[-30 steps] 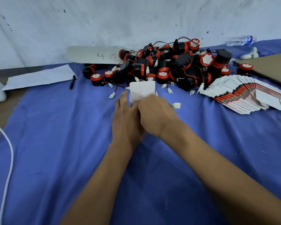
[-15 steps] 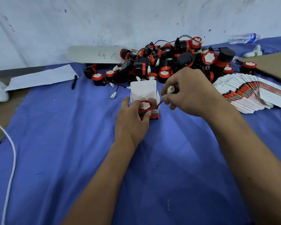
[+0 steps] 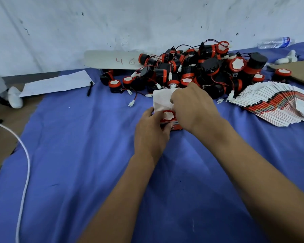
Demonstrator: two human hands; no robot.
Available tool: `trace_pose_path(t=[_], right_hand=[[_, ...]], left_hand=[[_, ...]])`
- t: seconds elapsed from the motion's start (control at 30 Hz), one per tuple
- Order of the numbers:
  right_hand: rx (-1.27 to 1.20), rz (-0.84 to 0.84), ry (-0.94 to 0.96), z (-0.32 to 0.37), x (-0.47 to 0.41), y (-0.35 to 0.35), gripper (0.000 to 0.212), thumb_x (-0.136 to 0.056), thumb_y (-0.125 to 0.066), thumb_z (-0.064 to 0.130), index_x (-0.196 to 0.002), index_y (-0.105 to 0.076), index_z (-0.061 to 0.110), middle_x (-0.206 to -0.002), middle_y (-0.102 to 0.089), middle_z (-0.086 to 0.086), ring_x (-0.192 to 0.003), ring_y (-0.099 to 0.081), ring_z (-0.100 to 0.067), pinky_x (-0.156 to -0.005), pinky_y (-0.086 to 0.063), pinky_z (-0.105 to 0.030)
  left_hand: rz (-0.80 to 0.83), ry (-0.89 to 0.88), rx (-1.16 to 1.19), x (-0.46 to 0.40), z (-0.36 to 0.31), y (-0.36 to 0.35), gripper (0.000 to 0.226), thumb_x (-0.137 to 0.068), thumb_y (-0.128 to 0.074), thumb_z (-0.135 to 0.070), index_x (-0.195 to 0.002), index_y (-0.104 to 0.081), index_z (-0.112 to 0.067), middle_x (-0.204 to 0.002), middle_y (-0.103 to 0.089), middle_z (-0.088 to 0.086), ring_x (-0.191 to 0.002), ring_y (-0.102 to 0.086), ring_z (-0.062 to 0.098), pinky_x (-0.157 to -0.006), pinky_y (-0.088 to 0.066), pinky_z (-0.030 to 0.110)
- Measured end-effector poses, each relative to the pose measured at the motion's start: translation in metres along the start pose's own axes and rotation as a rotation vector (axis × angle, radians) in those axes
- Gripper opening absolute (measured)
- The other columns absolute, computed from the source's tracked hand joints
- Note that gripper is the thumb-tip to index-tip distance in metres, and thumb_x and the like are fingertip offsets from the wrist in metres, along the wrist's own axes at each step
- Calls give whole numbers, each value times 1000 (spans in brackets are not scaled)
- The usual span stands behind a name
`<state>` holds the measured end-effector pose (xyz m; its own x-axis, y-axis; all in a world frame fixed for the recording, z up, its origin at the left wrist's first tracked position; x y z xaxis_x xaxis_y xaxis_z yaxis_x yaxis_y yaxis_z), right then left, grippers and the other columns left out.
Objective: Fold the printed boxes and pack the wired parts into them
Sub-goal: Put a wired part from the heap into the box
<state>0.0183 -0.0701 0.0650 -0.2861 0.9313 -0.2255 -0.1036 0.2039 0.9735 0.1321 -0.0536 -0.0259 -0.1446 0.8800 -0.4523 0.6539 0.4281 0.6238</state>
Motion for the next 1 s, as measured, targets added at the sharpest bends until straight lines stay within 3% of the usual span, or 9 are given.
trace_pose_path(t=[0.07,0.2,0.4,0.53,0.6,0.7,0.8,0.93,1.0], right_hand=[[79,13,46,7,-1,-3,24,-84,-60,2,-70,-45,15,-69,-36,0,-106,-48,-28,-73,-32,-35],[145,27,176,10,-15,-9,22,-92,-57,13,-111,-68,17,-95,-59,-3,-113,-48,-28,-81,-27,-34],[155,-23,156,-1,-19,-11,28,-97,-58,19,-123,-66,19,-122,-62,-8,-120,-45,-33,-94,-38,-39],[192,-37,206,11,-14,-9,23,-91,-59,13,-110,-70,20,-98,-70,-1,-101,-59,-27,-95,-35,-39],[201,-34,193,17,-12,-10,10,-90,-59,14,-88,-64,22,-73,-55,5,-85,-54,-25,-96,-33,-39],[186,-55,148,26,-10,-16,35,-90,-57,9,-65,-37,24,-62,-36,4,-75,-46,-24,-99,-32,-40],[194,-64,147,32,-9,-22,25,-89,-53,7,-71,-46,23,-62,-35,3,-72,-42,-23,-101,-32,-41],[119,11,199,28,-20,-23,13,-89,-56,11,-88,-60,23,-68,-43,5,-82,-45,-22,-100,-34,-40],[52,3,232,25,-26,-22,9,-91,-57,14,-93,-62,21,-80,-55,1,-85,-50,-23,-80,-41,-34]], left_hand=[[-2,6,27,0,0,0,29,-88,-78,-21,-117,-75,-20,-124,-66,-2,-102,-67,17,-87,-58,36],[-11,18,8,-1,1,1,32,-88,-78,-25,-119,-76,-21,-127,-66,-1,-103,-66,16,-89,-56,33],[-34,18,-32,0,1,2,30,-88,-77,-28,-117,-76,-20,-127,-66,0,-104,-66,20,-87,-55,35],[-21,22,-25,0,0,1,30,-89,-76,-28,-119,-75,-22,-130,-65,-2,-106,-66,18,-89,-56,35],[-11,23,-15,0,1,0,28,-89,-76,-26,-117,-76,-22,-130,-65,-2,-103,-66,16,-87,-56,33],[-23,10,-14,1,-1,2,14,-87,-73,-17,-101,-76,-15,-119,-68,3,-81,-58,7,-70,-45,14],[-62,-7,-4,2,-2,4,20,-83,-67,-7,-72,-57,-20,-101,-68,8,-63,-44,3,-58,-33,8],[-37,6,2,1,-1,5,4,-83,-73,-12,-82,-70,-14,-108,-69,7,-64,-48,2,-62,-34,2],[-24,-4,-32,-1,0,3,13,-84,-79,-20,-97,-77,-15,-116,-69,2,-80,-57,7,-64,-34,2]])
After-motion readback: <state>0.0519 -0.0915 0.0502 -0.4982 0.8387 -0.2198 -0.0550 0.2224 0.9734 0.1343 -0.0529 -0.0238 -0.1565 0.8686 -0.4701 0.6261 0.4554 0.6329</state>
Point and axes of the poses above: each hand's wrist, its own x-axis away from the middle knuckle, its own y-axis out of the back of the hand, z = x × y, the point moved 4 cm from there along -x, towards the middle knuckle
